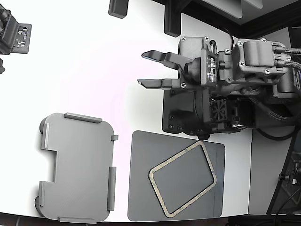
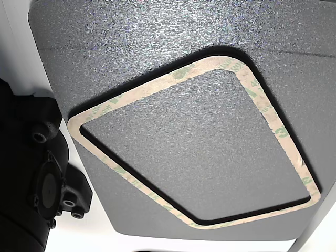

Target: Grab top frame and put it into gray box.

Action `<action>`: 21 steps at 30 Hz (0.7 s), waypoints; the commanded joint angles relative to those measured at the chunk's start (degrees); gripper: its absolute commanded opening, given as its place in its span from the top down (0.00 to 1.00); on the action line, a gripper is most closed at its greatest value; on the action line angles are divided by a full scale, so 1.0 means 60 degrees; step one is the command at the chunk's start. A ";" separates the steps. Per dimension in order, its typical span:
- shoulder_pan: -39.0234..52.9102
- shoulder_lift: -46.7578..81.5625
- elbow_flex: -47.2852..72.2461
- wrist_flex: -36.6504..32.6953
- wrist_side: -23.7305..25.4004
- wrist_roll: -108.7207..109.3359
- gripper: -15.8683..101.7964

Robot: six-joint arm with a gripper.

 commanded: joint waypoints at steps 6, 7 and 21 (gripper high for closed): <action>0.0879 -0.0425 -0.0542 -0.0088 -0.0483 -0.4351 0.04; 0.0981 -0.0630 -0.0659 0.0132 -0.0586 -0.4980 0.02; 0.4058 -0.3149 -0.2520 0.2842 -0.0908 -1.1309 0.10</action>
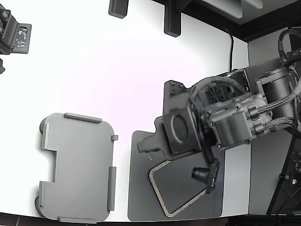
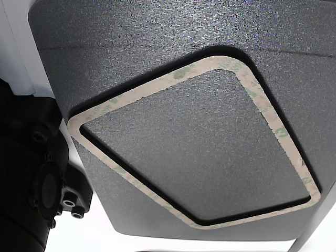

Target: Grab top frame and put it into gray box.

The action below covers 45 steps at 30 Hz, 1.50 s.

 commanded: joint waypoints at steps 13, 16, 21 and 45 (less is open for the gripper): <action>0.2725 -0.1816 -0.1963 0.2769 0.0015 -0.5508 0.15; 0.3472 -0.2183 -0.2021 0.2900 0.0146 -0.5801 0.13; 0.4644 -0.2871 -0.1934 0.2666 0.0264 -0.5815 0.03; 0.8350 -0.4585 -0.1831 0.2402 0.0571 -0.5815 0.03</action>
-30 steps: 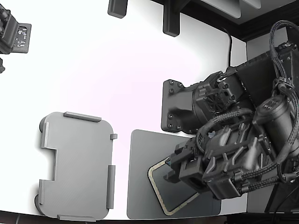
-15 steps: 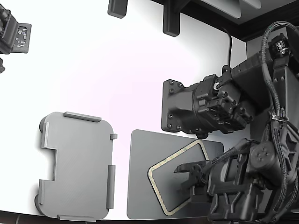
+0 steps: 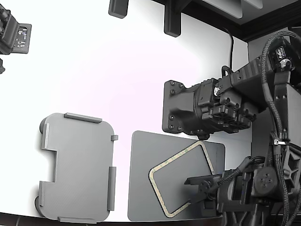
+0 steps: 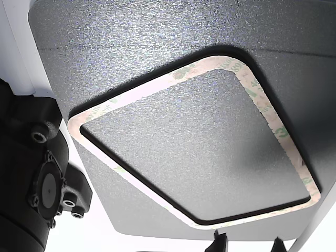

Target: Grab top frame and put it into gray box.

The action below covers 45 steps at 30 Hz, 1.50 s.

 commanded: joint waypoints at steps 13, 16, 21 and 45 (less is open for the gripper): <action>0.1040 -0.0952 -0.0747 -0.0337 -0.0454 -0.0234 0.02; 0.1201 -0.1055 -0.0747 -0.0439 -0.0659 -0.0132 0.02; 0.1450 -0.1260 -0.0747 -0.0601 -0.0806 0.0044 0.02; 0.2739 -0.1655 -0.0967 -0.0337 -0.0732 0.0381 0.02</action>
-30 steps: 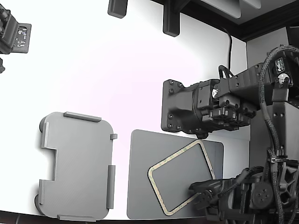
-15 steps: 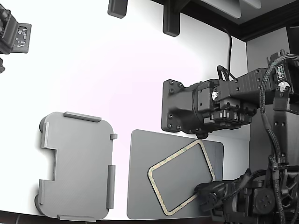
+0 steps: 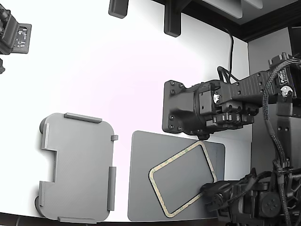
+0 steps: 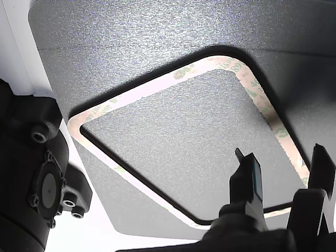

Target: Grab top frame and put it into gray box.

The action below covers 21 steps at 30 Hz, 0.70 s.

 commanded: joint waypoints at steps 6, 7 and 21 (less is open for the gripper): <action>0.0073 -0.0103 -0.0366 -0.0015 -0.0015 0.0146 0.04; 0.0103 -0.0132 -0.0366 -0.0029 0.0000 0.0146 0.04; 0.0205 -0.0498 -0.0542 -0.0088 -0.0073 0.0381 0.16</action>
